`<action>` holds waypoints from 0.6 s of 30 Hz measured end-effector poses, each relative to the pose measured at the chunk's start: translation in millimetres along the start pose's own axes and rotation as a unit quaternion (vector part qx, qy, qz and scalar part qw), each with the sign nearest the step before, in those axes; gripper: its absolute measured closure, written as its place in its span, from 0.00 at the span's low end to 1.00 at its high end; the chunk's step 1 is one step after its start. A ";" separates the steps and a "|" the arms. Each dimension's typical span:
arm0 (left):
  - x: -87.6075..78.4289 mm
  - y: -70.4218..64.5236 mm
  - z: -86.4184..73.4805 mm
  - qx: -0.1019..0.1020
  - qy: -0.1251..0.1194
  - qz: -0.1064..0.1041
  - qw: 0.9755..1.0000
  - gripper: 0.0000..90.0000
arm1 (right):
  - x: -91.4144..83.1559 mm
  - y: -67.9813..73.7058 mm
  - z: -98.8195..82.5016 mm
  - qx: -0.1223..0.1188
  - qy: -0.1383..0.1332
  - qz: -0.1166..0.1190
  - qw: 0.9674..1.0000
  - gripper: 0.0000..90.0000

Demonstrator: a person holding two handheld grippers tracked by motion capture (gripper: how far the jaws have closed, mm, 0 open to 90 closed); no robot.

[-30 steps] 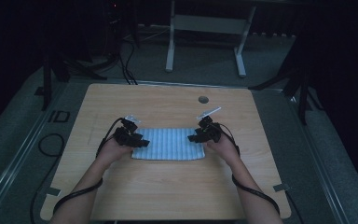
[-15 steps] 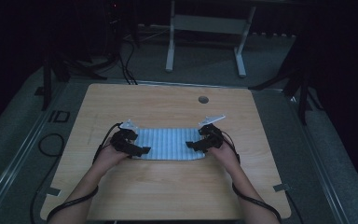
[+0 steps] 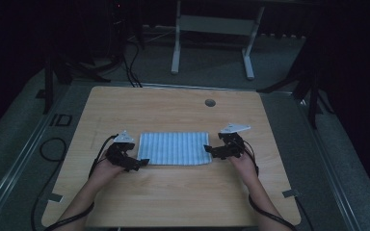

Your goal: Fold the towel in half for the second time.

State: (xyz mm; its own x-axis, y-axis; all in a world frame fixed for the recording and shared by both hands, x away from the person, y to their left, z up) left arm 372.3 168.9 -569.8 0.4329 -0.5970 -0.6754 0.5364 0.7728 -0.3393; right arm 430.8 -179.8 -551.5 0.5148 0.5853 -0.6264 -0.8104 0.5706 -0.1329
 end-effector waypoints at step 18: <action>-40.6 31.0 -37.1 -0.038 -0.053 0.040 0.997 0.02 | -42.6 -11.3 -46.3 0.004 0.000 -0.048 0.999 0.15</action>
State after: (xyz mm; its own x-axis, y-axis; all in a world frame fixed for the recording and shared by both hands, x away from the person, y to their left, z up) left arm 344.5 225.1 -577.2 0.5495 -0.5484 -0.6303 0.4415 0.8311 -0.3382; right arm 405.1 -237.8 -558.9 0.5907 0.5274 -0.6107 -0.7545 0.6294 -0.1862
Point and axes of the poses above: each handheld gripper's, and its own axes: x roughly forward along the jaws, z roughly out of its top, y roughly to its left, the point moved 5 cm from there along x, roughly forward along the jaws, and after that the axes turned 14 degrees about -x, right-handed, at the moved point
